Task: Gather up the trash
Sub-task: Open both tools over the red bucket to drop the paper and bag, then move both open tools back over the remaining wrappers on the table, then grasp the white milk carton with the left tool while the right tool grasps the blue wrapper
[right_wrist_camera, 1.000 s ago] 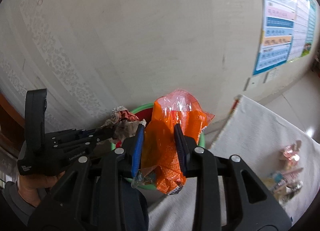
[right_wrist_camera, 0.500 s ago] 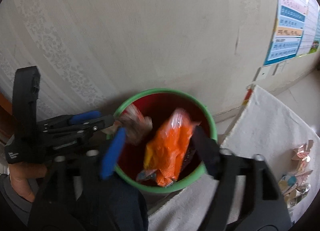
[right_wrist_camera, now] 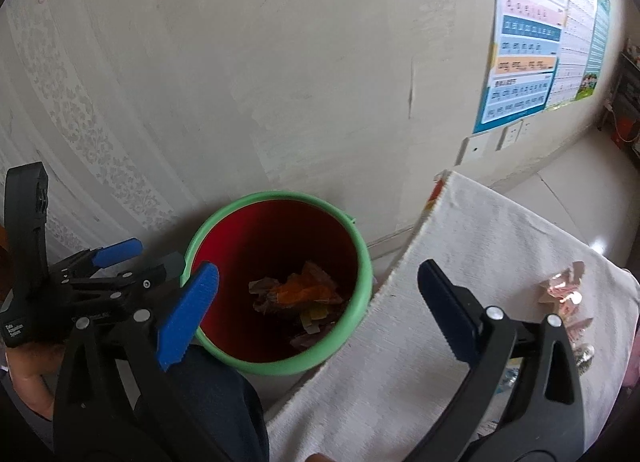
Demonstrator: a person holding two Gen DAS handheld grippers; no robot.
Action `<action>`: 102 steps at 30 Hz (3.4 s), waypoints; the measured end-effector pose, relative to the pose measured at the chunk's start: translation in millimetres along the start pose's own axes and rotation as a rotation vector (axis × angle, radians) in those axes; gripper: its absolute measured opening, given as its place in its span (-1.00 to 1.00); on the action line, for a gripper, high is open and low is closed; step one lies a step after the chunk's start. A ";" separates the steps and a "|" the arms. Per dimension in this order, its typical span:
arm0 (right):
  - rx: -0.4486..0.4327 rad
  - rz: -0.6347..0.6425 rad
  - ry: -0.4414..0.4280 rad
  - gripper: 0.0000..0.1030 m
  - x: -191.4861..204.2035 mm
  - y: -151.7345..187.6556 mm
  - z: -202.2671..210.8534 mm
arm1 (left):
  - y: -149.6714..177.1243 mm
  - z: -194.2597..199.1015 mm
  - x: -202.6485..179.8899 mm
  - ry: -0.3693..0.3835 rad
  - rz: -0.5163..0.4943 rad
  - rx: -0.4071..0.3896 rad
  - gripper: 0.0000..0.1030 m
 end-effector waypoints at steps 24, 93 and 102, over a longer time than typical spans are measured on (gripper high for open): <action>-0.114 -0.134 0.203 0.91 -103.9 30.2 124.5 | 27.7 39.9 -126.6 0.169 -0.167 -0.006 0.84; 0.178 -0.571 0.410 0.82 -330.6 237.7 155.3 | 206.6 -56.9 -330.5 0.375 -0.574 0.443 0.64; 0.197 -0.626 0.350 0.31 -328.3 243.3 140.8 | 221.7 -62.6 -335.8 0.388 -0.605 0.493 0.21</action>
Point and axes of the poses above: each gripper's, at about its wrist camera, not at the fingertips, and z roughly against the way its jaws point, x to its left, y to its underside, the point moved 8 cm from there along -z, roughly the way its jaws point, and after that the axes turned 14 degrees about -x, right-handed, at the moved point
